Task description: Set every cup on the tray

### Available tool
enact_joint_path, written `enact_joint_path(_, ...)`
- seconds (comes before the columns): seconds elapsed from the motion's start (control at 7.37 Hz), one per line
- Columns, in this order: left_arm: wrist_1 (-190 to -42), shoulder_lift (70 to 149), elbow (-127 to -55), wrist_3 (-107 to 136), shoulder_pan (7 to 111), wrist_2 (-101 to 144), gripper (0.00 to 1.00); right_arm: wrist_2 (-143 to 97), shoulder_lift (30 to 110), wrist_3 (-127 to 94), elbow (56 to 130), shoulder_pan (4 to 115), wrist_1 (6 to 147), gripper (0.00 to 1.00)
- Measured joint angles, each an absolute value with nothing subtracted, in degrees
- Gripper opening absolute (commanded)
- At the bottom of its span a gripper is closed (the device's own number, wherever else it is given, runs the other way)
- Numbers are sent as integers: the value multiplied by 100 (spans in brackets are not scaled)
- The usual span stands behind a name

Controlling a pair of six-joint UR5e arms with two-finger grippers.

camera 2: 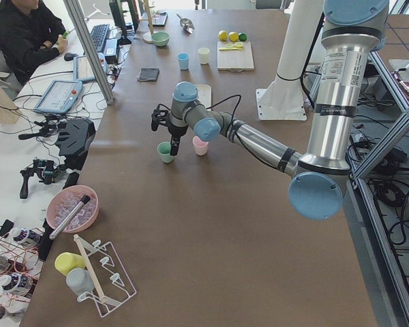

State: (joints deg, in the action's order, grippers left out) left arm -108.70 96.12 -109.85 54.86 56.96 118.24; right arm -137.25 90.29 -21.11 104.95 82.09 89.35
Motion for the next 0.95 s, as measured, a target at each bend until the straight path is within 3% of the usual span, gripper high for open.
enact_joint_path(0.41,-10934,9433,-11413,6349,4434,10959,97,-13717,9016,-2530,10522,8007,8567,100)
enact_joint_path(0.95,-10966,9369,-11235,6439,4102,10864,94,-13698,9009,-2589,10532,7915,8534,100)
